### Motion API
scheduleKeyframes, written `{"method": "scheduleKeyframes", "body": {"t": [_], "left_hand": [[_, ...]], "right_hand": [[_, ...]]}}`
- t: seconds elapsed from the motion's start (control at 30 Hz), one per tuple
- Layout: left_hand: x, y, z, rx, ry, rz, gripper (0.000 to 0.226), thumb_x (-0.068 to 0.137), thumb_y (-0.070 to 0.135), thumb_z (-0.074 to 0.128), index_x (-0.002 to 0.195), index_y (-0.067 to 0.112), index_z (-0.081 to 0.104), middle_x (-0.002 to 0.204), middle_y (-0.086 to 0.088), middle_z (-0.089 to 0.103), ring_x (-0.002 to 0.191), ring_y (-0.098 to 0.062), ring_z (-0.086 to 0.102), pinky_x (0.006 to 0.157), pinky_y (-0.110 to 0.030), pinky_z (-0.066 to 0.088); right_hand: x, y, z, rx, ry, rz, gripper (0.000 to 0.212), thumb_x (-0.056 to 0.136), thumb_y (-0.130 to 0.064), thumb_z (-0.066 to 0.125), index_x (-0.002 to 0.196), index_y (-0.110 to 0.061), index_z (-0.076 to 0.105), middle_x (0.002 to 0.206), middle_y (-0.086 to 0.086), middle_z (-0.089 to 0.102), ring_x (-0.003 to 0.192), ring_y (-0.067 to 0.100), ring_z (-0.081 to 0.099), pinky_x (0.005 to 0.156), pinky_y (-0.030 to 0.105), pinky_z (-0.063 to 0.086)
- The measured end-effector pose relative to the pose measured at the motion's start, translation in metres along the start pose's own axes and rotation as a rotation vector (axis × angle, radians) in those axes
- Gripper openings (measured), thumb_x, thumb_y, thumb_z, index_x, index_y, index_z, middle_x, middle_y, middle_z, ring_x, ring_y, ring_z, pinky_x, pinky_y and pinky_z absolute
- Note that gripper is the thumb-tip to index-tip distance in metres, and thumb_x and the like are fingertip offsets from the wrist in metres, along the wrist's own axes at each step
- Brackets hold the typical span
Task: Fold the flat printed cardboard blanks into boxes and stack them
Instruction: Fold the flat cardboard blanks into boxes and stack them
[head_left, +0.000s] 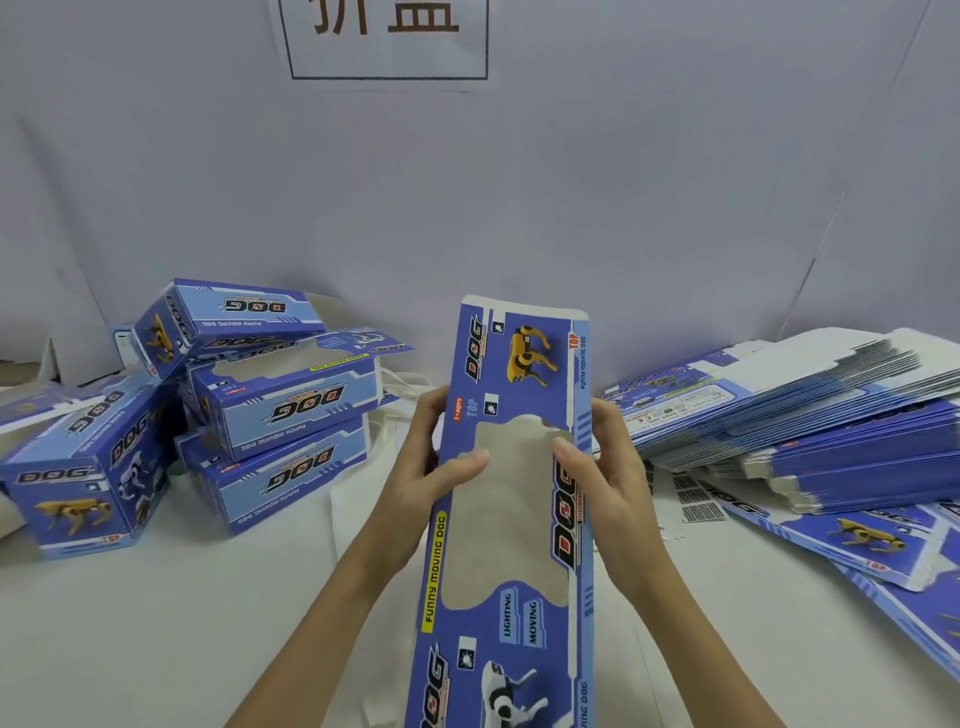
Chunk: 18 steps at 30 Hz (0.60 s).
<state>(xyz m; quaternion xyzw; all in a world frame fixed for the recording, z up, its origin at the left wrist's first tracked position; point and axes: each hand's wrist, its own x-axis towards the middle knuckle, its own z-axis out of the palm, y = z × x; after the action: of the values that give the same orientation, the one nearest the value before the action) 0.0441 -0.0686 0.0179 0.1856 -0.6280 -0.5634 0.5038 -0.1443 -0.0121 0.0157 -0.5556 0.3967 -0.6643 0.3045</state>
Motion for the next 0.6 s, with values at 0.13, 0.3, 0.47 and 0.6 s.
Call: {"method": "scheduleKeyframes", "body": {"t": [0.13,0.3,0.47,0.6], "left_hand": [[0.0009,0.0017,-0.0006,-0.006,-0.001,-0.011,0.058,0.091,0.039,0.071,0.14,0.057,0.046,0.137,0.012,0.065,0.119,-0.023,0.07,0.08,-0.035,0.062],[0.0016,0.0037,-0.0032,0.001,-0.006,-0.012,0.057,0.089,0.036,0.073,0.139,0.048,0.049,0.137,0.007,0.065,0.118,-0.025,0.07,0.082,-0.037,0.063],[0.0052,0.0008,-0.0033,0.042,0.052,-0.108,0.056,0.093,0.047,0.069,0.142,0.055,0.044,0.138,0.018,0.063,0.118,-0.02,0.07,0.082,-0.037,0.063],[0.0068,-0.0004,-0.0072,-0.168,0.147,-0.129,0.044,0.098,0.05,0.063,0.139,0.058,0.05,0.135,0.016,0.068,0.117,-0.019,0.071,0.08,-0.033,0.063]], "right_hand": [[0.001,-0.0008,0.0004,0.031,0.002,-0.013,0.035,0.101,-0.032,0.061,0.134,-0.039,0.055,0.135,-0.003,0.067,0.11,0.027,0.074,0.081,0.037,0.064],[0.0018,-0.0031,0.001,0.041,0.004,0.044,0.034,0.091,-0.045,0.069,0.122,-0.032,0.06,0.126,0.005,0.068,0.098,0.031,0.077,0.074,0.038,0.065],[0.0039,0.0015,0.0019,0.128,0.043,0.214,0.047,0.089,-0.063,0.068,0.134,-0.053,0.057,0.138,-0.002,0.068,0.124,0.027,0.069,0.097,0.053,0.06],[-0.0027,-0.0082,0.0026,0.367,-0.012,0.522,0.06,0.097,-0.062,0.047,0.142,-0.027,0.064,0.139,0.015,0.069,0.125,0.034,0.068,0.108,0.053,0.052]]}}
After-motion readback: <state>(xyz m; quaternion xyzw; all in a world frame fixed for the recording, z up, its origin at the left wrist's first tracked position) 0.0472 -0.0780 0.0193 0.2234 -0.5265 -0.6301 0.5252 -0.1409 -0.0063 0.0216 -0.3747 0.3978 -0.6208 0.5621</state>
